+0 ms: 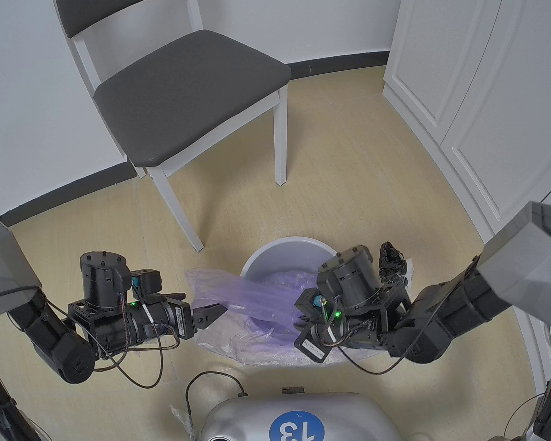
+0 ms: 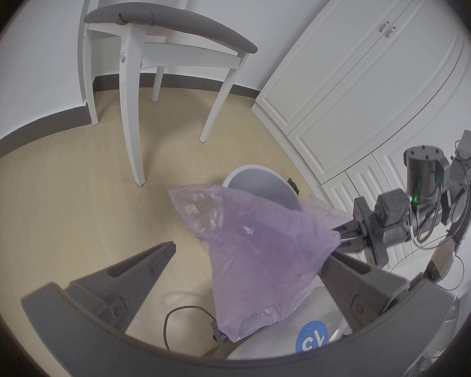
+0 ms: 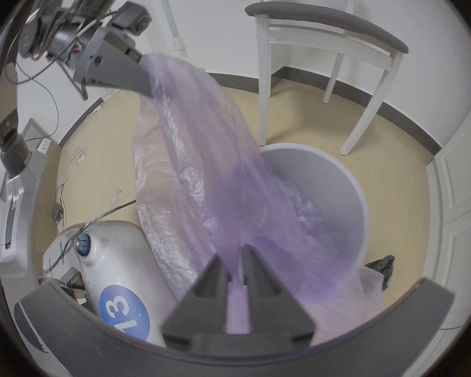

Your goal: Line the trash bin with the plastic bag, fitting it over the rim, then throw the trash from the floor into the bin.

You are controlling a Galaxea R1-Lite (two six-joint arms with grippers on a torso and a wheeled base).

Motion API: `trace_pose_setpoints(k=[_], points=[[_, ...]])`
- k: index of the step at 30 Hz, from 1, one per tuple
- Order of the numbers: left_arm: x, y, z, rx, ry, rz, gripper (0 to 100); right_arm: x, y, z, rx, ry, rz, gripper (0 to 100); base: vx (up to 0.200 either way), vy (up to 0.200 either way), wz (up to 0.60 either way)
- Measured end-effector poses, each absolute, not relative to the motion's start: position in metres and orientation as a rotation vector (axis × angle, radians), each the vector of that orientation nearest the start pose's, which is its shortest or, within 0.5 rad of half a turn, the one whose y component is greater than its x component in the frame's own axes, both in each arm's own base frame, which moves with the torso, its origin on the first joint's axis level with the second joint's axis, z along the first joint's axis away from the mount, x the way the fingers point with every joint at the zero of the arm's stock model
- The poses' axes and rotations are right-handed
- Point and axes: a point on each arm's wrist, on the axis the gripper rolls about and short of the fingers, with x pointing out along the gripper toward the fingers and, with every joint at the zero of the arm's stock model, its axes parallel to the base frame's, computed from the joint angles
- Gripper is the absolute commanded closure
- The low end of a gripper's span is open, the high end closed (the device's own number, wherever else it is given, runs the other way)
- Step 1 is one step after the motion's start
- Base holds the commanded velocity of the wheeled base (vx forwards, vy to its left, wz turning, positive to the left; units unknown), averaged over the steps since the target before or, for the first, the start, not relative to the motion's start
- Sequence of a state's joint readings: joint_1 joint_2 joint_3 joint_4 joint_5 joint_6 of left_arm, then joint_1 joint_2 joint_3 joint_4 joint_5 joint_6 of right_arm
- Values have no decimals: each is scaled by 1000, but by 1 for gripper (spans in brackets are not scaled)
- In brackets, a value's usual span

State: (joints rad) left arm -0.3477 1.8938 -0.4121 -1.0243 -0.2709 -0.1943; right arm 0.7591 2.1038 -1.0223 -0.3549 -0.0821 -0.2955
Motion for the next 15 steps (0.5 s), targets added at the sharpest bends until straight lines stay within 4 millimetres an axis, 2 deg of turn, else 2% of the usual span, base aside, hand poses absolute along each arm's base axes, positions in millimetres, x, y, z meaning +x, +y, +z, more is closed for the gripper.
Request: trace_pose_setpoints(k=[8,15], points=[[261,-102,68,-160,532,-542,0,302,251,117,-531,499,684,100,0,0,0],[268,-108,61,-150,503,-518,0,328,249,123,-532,463,642,100,0,0,0]])
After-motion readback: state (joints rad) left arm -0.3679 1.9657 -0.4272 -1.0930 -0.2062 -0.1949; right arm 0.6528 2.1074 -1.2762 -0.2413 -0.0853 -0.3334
